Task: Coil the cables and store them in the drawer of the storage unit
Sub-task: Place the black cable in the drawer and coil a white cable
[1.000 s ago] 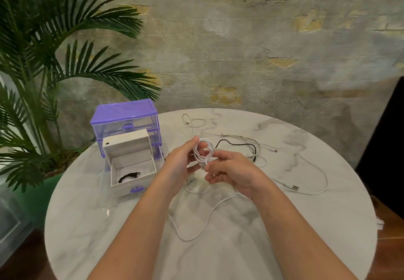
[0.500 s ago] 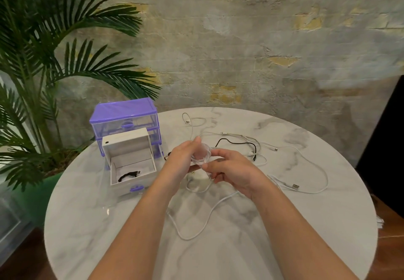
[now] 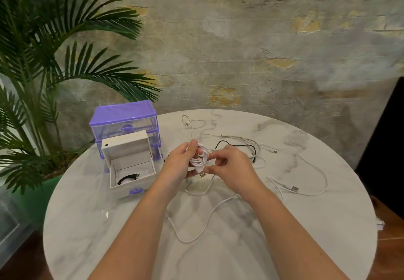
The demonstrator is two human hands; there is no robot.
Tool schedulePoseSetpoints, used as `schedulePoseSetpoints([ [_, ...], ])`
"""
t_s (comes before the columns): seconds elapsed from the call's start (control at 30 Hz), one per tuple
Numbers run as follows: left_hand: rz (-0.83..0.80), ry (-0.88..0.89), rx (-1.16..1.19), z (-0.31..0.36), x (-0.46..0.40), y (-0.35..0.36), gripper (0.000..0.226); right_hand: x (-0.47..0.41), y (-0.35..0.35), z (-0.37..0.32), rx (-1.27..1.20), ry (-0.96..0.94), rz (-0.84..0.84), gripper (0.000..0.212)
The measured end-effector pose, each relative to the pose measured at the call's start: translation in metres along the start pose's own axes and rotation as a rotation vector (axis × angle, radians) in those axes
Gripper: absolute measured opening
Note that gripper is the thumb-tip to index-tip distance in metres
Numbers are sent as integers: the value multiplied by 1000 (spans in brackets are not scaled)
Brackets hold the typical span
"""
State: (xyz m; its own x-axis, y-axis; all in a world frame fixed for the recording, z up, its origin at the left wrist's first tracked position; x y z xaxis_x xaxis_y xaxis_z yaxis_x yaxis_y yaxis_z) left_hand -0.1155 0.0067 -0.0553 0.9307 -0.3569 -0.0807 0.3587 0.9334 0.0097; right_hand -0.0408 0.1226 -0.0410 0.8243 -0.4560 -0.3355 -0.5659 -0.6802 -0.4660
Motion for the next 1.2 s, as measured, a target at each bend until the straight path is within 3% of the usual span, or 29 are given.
schedulePoseSetpoints([
  [0.17,-15,-33,36,-2,2,4,32,2,5,9,-90,88,-25,28],
  [0.37,-57,-15,72,0,5,13,29,3,13,19,-470,297,-100,26],
  [0.7,-34,19,66,2,1,8,34,4,16,24,-699,359,-66,26],
  [1.0,-49,-70,177,-3,3,9,26,-1,12,18,-656,272,-58,25],
  [1.2,-60,-90,164,0,5,11,26,-1,4,17,-532,198,76,20],
])
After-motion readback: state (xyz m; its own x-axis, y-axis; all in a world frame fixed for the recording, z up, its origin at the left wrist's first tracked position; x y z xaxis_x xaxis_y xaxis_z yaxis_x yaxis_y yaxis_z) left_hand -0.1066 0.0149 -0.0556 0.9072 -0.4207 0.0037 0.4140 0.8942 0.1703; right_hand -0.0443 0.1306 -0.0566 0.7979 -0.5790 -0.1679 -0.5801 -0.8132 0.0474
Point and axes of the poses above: each hand's wrist, its own x-axis away from the middle knuckle, its own y-axis out of the palm, z = x × y, the point moved 9 cm from there along -x, towards the middle knuckle, and after that the axes turned 6 degrees about z, right-handed, at the moved point
